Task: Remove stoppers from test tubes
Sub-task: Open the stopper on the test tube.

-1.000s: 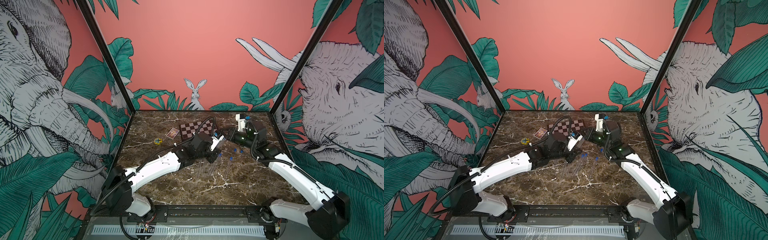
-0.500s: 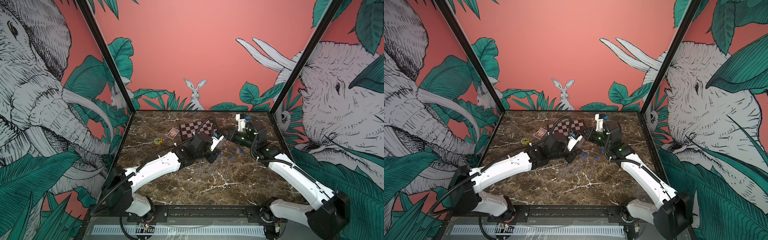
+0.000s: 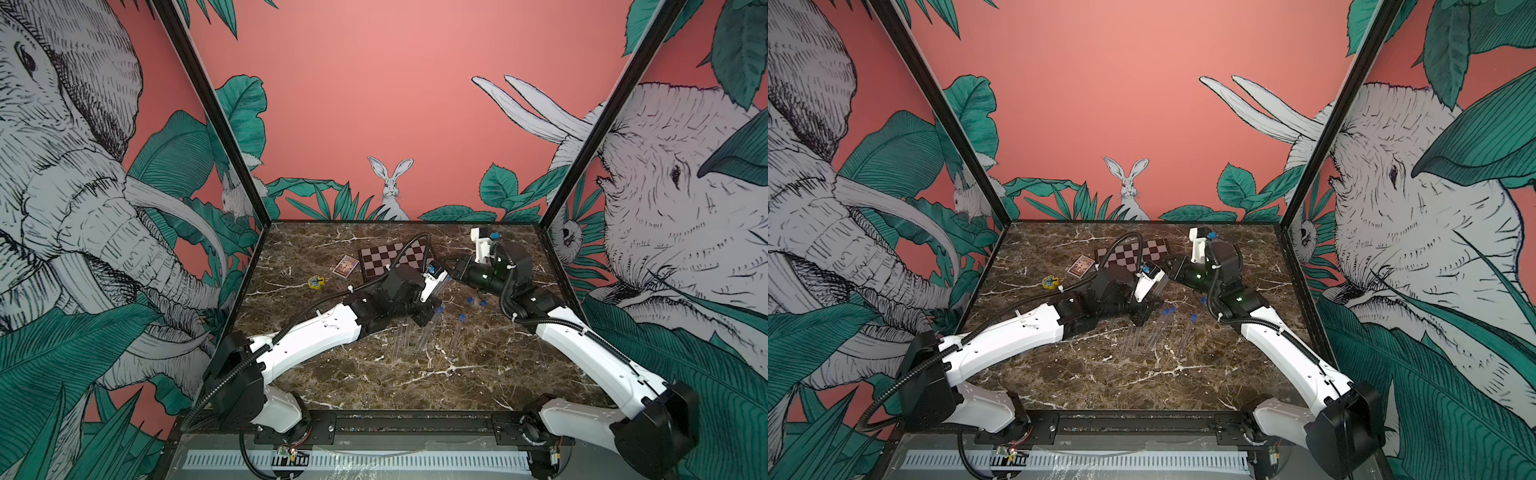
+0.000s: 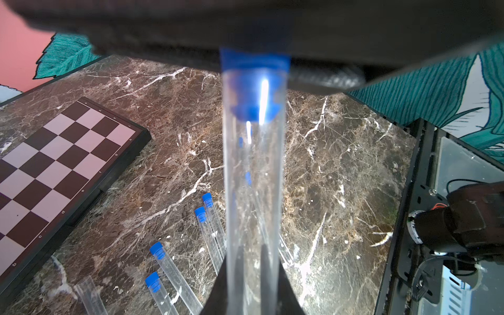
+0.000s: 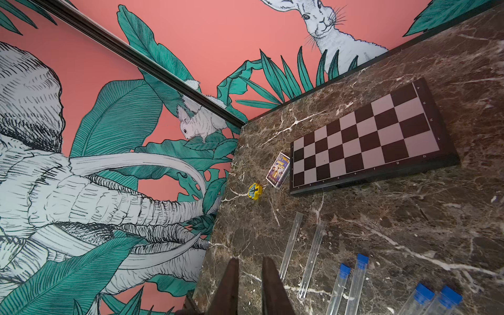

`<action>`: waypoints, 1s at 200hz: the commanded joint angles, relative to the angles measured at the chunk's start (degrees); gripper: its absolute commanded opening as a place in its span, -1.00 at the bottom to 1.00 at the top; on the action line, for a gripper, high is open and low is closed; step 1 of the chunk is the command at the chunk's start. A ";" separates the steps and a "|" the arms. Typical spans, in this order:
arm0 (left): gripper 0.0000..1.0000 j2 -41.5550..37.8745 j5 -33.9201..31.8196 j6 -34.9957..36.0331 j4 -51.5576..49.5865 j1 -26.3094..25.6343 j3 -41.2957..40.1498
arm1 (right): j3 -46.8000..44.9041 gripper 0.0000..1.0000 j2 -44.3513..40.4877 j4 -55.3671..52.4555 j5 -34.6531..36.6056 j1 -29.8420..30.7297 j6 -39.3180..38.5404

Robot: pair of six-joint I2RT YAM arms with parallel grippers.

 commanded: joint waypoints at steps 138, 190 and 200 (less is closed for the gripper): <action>-1.00 -0.49 -0.35 1.55 1.01 -0.28 1.75 | -0.66 -0.84 1.93 4.03 -3.11 1.13 2.53; -1.00 -0.72 -0.96 2.08 1.14 -0.28 2.02 | -1.05 -0.60 1.65 4.16 -2.94 1.30 2.86; -1.00 -0.87 -1.01 2.13 1.23 -0.29 2.01 | -1.09 -0.60 1.54 3.84 -2.84 1.33 2.73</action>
